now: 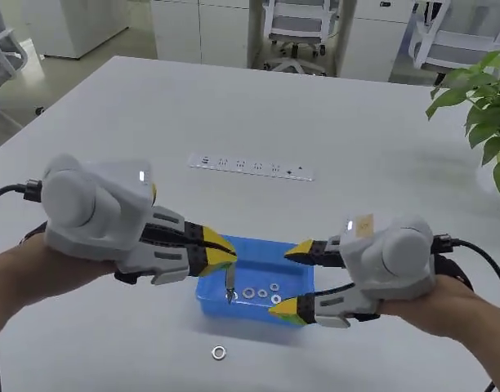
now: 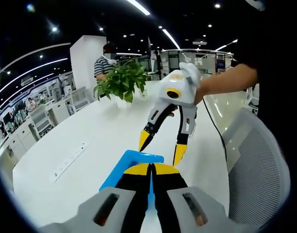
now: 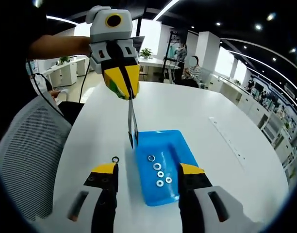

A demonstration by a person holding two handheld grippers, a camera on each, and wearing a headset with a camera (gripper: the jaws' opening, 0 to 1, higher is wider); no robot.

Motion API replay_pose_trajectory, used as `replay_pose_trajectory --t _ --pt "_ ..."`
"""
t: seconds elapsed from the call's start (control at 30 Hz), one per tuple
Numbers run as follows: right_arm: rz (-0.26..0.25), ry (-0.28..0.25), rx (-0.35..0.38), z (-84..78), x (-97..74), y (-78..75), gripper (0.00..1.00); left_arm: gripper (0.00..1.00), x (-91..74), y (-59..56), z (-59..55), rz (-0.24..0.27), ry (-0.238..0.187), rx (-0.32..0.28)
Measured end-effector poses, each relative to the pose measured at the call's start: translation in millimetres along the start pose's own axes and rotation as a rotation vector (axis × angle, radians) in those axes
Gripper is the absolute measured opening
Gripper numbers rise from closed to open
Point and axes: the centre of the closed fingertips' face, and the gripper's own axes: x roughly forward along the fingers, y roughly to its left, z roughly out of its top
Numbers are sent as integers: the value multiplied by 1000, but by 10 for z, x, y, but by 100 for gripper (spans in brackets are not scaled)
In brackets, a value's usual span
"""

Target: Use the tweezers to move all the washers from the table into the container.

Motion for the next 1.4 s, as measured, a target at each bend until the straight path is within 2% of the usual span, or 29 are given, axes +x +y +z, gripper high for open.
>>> replay_pose_trajectory --t 0.27,0.6,0.9,1.07,1.4 --pt "-32 -13 37 -82 -121 115 61 4 -47 -80 -55 7 -1 -13" --pt "-46 -33 75 -137 -176 216 76 4 -35 -226 -193 -5 4 -26" --pt "-69 -29 103 -197 -195 259 91 5 -9 -317 -336 -16 11 -39" --pt "-81 -25 129 -246 -202 281 100 5 -5 -371 -377 -21 18 -47" --pt "-71 -9 134 -306 -206 361 100 5 -7 -441 -430 -15 18 -63"
